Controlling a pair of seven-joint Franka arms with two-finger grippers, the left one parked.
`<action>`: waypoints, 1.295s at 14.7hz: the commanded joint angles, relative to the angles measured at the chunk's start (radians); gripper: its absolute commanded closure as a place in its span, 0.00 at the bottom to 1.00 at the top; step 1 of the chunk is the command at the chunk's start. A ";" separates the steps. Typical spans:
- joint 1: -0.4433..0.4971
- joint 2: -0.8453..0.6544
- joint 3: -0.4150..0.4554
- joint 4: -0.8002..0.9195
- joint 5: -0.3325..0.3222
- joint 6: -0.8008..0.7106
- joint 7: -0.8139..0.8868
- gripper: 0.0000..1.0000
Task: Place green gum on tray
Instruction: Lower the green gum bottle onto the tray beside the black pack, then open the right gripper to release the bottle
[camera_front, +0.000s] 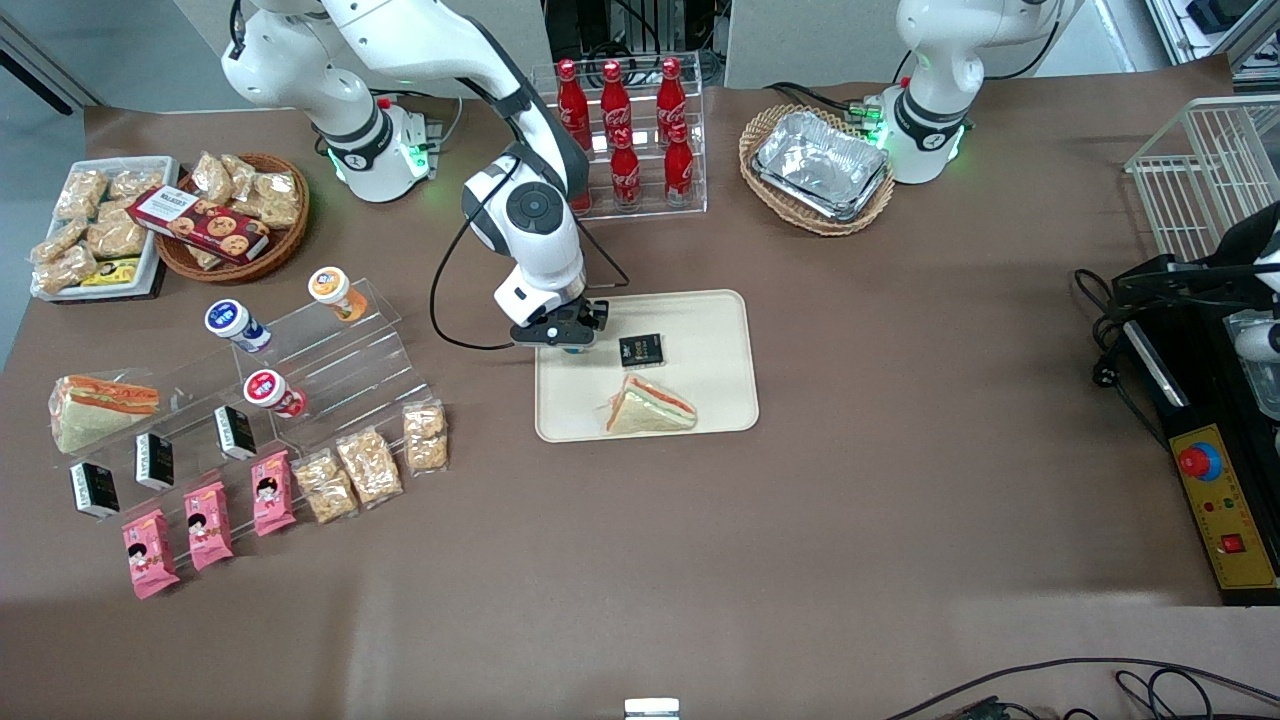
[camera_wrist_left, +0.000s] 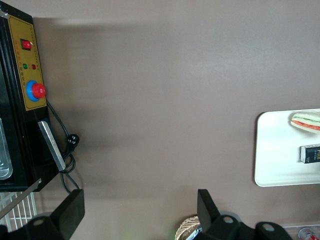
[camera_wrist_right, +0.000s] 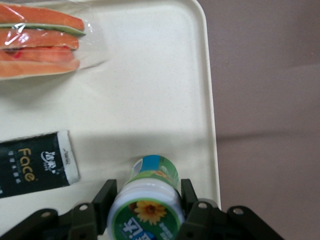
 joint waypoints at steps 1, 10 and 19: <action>0.013 0.018 -0.010 -0.002 0.029 0.031 0.006 0.65; -0.032 -0.123 -0.018 0.020 0.022 -0.065 -0.025 0.00; -0.447 -0.473 -0.024 0.105 -0.084 -0.529 -0.457 0.00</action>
